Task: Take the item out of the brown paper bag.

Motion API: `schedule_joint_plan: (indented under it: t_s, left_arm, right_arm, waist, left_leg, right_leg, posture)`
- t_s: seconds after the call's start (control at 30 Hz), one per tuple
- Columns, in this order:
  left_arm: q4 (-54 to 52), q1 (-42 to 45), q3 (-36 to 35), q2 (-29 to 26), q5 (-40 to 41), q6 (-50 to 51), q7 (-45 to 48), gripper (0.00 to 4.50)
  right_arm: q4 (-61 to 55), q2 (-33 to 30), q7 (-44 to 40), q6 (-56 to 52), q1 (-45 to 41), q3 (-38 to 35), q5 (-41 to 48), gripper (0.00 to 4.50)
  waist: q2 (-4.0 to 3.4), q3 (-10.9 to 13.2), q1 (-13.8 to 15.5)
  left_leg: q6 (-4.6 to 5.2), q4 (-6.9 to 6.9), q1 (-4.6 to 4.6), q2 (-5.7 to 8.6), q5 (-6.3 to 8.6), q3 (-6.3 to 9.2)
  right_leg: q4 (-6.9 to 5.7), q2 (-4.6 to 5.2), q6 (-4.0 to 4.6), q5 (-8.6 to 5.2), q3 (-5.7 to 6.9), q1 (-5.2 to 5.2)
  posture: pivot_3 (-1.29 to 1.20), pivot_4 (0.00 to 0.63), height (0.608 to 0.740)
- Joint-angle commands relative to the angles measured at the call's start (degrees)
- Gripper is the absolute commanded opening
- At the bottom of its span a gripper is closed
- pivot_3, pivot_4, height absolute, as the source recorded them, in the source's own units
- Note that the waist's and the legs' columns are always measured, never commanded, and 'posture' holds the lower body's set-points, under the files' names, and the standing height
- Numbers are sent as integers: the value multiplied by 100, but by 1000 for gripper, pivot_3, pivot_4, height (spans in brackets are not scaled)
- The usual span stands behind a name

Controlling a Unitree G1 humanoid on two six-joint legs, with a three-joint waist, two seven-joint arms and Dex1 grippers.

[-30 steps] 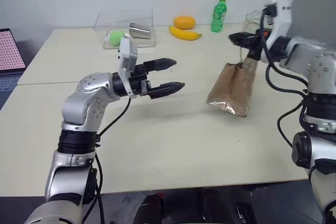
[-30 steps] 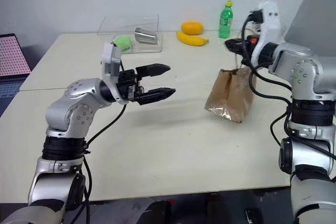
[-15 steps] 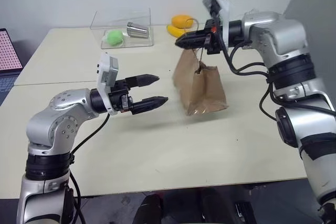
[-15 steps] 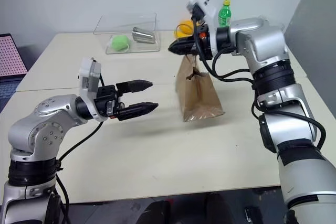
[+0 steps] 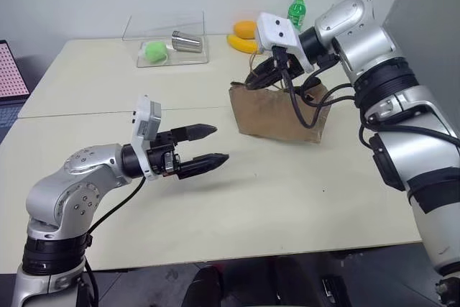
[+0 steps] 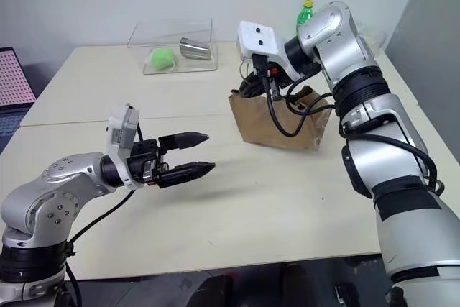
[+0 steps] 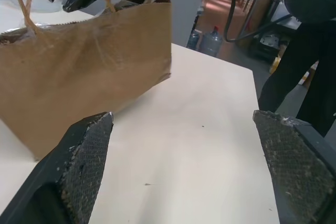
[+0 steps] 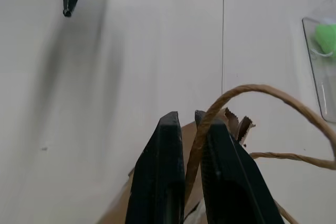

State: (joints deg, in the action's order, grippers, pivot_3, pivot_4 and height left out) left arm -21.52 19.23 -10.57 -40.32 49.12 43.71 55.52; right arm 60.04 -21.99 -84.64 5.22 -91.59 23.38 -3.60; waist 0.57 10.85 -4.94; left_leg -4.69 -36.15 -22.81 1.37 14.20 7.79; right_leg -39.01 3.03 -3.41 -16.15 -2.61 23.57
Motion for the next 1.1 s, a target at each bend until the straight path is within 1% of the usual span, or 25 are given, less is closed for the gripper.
schedule_joint_plan:
  t_s: [0.03, 0.23, 0.33, 0.5, 0.6, 0.87, 1.1]
  left_arm:
    - [-198, -6, -134, -89, 147, -7, -37, 4500]
    - [-210, -350, -387, -80, 288, 77, -269, 4500]
    - [-231, -402, -419, -77, 315, 63, -328, 4500]
    - [-244, -420, -492, -104, 319, 13, -397, 4500]
    - [-251, -432, -528, -118, 323, 1, -427, 4500]
    - [-316, -534, -546, -103, 326, -39, -515, 4500]
    - [-338, -553, -515, -62, 327, -70, -577, 4500]
  right_arm:
    - [148, 60, 200, 592, -507, -184, -177, 125]
    - [541, 222, 747, 1657, -711, -180, -543, 125]
    - [705, 295, 920, 1887, -786, -237, -622, 125]
    - [858, 524, 1103, 2108, -876, -541, -492, 124]
    - [910, 668, 1484, 2525, -866, -605, -603, 124]
    - [1082, 881, 2135, 3546, -715, -441, -1044, 124]
    - [1140, 939, 2190, 3957, -485, -404, -1251, 123]
  waist:
    - [0, 0, -8]
    - [0, 0, -7]
    - [0, 0, 1]
    - [0, 0, 1]
    - [0, 0, -2]
    - [1, 0, -3]
    - [2, -1, -4]
  left_leg:
    - [-1, 0, 0, -1, 0, 0]
    - [-2, 2, 1, -1, -1, -2]
    - [-10, 1, 0, 0, -6, 1]
    - [-13, 1, 1, -1, -8, 3]
    - [-14, 2, 1, -1, -8, 2]
    - [-16, 2, 2, -2, -9, 3]
    - [-17, 0, 3, -1, -10, 3]
  right_leg:
    - [0, 0, 0, 0, 0, 0]
    - [0, 0, 1, 0, -2, 1]
    - [-2, 0, 3, 2, 0, 1]
    - [-4, -1, 5, 3, 1, 1]
    - [-4, -1, 5, 3, 1, 1]
    - [-6, -2, 5, 3, 1, 1]
    - [-8, -2, 6, 4, 1, 0]
  posture:
    - [0, 150, 740]
    - [0, 150, 740]
    - [0, 150, 740]
    - [0, 150, 740]
    - [0, 150, 740]
    - [0, 150, 740]
    - [0, 150, 740]
